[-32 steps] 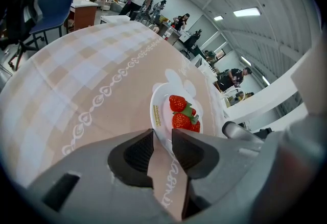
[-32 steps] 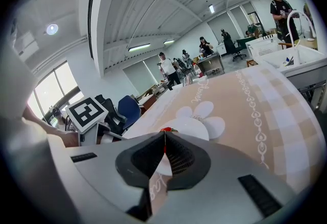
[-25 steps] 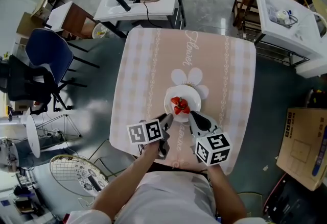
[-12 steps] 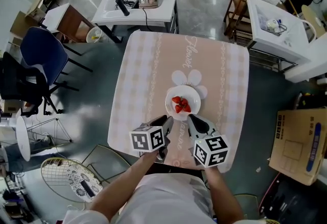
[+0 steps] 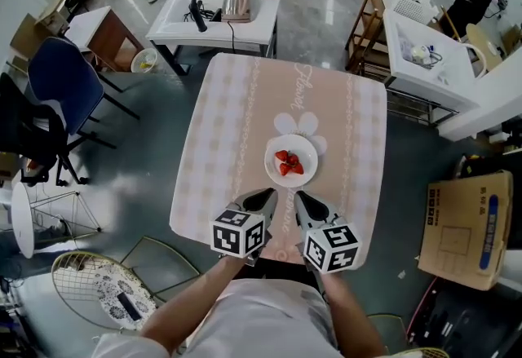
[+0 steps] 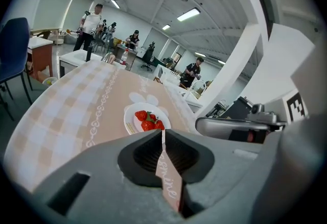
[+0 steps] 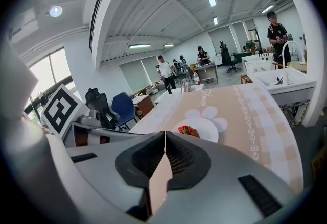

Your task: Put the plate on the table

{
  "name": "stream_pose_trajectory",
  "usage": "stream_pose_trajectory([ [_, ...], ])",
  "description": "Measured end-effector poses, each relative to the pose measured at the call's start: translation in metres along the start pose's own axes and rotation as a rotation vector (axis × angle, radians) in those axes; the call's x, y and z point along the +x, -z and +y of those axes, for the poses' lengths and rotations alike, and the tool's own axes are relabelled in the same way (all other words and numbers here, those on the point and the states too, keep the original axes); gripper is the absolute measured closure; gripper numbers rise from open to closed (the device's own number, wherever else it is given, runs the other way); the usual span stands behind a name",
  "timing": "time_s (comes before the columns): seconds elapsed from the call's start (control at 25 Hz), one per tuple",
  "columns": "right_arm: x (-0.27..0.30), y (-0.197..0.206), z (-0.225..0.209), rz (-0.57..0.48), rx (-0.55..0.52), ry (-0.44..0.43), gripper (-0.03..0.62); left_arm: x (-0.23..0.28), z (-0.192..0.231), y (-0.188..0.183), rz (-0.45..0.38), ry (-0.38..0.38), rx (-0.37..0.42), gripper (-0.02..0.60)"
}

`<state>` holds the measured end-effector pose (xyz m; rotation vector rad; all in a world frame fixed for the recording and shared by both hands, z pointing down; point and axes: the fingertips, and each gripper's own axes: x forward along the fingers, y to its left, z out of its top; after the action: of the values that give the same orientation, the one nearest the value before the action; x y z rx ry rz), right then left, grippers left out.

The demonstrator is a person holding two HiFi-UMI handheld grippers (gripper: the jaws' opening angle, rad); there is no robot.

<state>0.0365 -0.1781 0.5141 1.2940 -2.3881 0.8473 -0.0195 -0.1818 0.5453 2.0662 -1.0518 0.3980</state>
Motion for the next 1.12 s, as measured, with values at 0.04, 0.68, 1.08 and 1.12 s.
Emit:
stream_pose_trajectory([
  [0.04,-0.002,-0.001,0.004,-0.004,-0.008,0.003,0.589,-0.004,-0.003,0.001,-0.005,0.012,0.012,0.563],
  [0.68,-0.053,-0.005,0.066,-0.126,-0.098,0.063,0.589,-0.07,-0.065,-0.015,-0.224,0.191,0.362,0.575],
  [1.08,-0.076,-0.003,0.101,-0.172,-0.155,0.091,0.589,-0.108,-0.07,-0.004,-0.255,0.187,0.416,0.575],
  [1.12,-0.078,-0.002,0.103,-0.175,-0.164,0.095,0.589,-0.11,-0.071,-0.004,-0.258,0.191,0.417,0.575],
])
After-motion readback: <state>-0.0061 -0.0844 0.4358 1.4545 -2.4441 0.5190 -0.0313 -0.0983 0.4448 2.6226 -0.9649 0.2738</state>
